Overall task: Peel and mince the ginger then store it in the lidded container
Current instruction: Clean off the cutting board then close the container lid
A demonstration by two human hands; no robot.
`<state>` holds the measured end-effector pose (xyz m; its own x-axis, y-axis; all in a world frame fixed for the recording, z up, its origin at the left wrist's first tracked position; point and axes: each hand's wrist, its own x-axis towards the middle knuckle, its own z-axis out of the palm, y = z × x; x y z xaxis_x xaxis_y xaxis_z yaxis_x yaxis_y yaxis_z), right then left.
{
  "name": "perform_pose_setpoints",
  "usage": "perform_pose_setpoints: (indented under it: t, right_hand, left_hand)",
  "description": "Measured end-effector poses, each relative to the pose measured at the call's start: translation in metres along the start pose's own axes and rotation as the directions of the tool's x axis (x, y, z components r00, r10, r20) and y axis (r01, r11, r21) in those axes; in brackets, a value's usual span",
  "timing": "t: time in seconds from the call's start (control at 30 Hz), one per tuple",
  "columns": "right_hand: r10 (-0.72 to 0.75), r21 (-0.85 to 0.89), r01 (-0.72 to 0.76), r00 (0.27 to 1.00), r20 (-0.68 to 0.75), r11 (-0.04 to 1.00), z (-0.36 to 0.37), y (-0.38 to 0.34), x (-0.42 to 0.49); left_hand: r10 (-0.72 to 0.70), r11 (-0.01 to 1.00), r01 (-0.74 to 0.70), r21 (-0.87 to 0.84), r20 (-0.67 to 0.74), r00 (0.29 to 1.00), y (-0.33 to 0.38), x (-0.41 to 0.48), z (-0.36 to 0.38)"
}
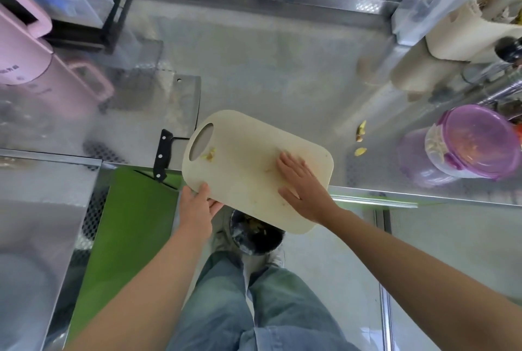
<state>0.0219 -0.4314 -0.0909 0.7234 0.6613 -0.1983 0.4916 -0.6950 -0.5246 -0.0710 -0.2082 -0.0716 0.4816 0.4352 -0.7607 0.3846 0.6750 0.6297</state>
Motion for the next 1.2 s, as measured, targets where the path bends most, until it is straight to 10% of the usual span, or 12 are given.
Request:
perform_pose_setpoints:
  t: [1.2]
  right_hand:
    - [0.039, -0.042, -0.038, 0.999, 0.027, 0.998, 0.108, -0.176, -0.103]
  left_hand:
    - [0.085, 0.995, -0.080, -0.059, 0.082, 0.993, -0.048, -0.087, -0.178]
